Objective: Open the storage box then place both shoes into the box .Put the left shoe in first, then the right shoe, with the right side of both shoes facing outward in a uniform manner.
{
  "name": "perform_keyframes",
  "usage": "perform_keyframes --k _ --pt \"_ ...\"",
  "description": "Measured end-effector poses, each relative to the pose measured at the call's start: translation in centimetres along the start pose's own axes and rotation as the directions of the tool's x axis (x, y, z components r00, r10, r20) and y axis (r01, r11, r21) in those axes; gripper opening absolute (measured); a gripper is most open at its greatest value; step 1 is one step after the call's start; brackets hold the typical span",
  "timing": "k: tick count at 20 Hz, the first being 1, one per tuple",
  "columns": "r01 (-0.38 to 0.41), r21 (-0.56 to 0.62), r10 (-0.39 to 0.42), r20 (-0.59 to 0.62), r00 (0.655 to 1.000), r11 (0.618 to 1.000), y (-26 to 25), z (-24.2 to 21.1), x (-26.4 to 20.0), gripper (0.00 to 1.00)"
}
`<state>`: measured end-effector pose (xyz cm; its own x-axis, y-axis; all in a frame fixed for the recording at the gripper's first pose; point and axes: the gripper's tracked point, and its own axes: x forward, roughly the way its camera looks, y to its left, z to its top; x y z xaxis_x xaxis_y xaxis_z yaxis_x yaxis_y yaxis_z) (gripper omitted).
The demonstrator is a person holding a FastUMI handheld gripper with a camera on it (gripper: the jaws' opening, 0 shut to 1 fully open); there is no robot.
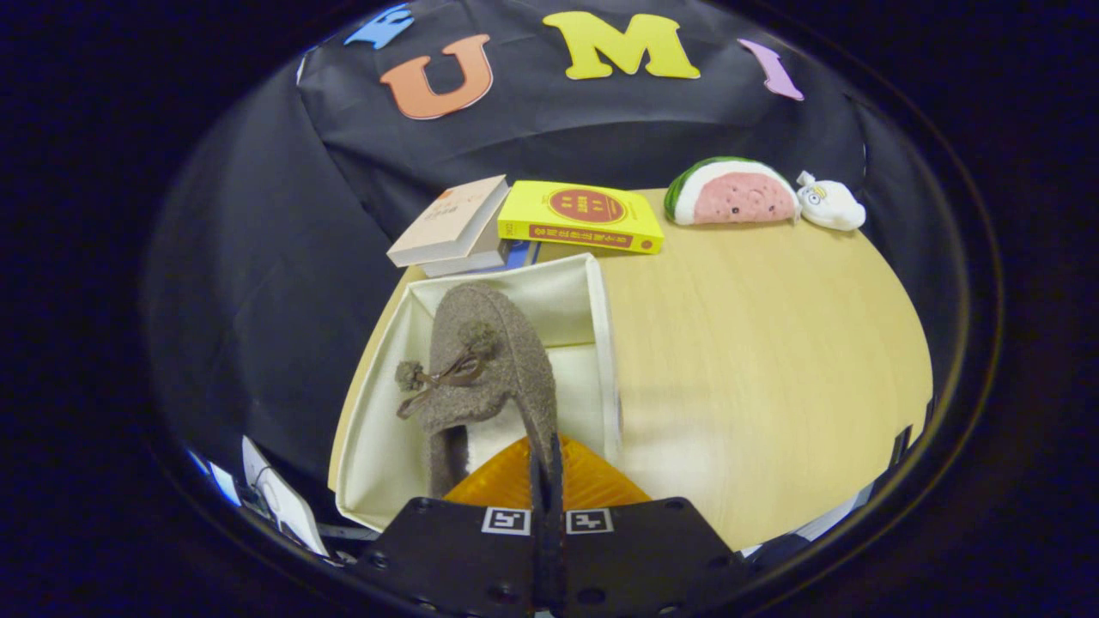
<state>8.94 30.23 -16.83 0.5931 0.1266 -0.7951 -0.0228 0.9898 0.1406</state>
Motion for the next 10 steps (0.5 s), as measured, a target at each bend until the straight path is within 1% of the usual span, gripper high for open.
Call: perform_keyframes --k 2,3,4,5,8,10 --pt "0.013 -0.025 -0.012 0.04 0.999 1.0 -0.1 0.2 -0.7 0.02" --pt "-0.002 -0.035 0.004 0.073 0.997 0.999 0.3 0.5 -1.3 0.04" --pt "0.003 -0.036 0.001 0.115 0.993 0.999 0.2 1.0 -1.9 0.16" --pt "0.003 -0.031 0.002 0.164 0.986 1.0 0.0 1.6 -3.1 0.21" --pt "-0.018 -0.03 0.025 0.255 0.967 0.999 0.0 2.2 -5.4 0.65" --pt "-0.003 -0.041 0.016 0.312 0.95 0.999 -0.6 2.6 -7.0 0.74"
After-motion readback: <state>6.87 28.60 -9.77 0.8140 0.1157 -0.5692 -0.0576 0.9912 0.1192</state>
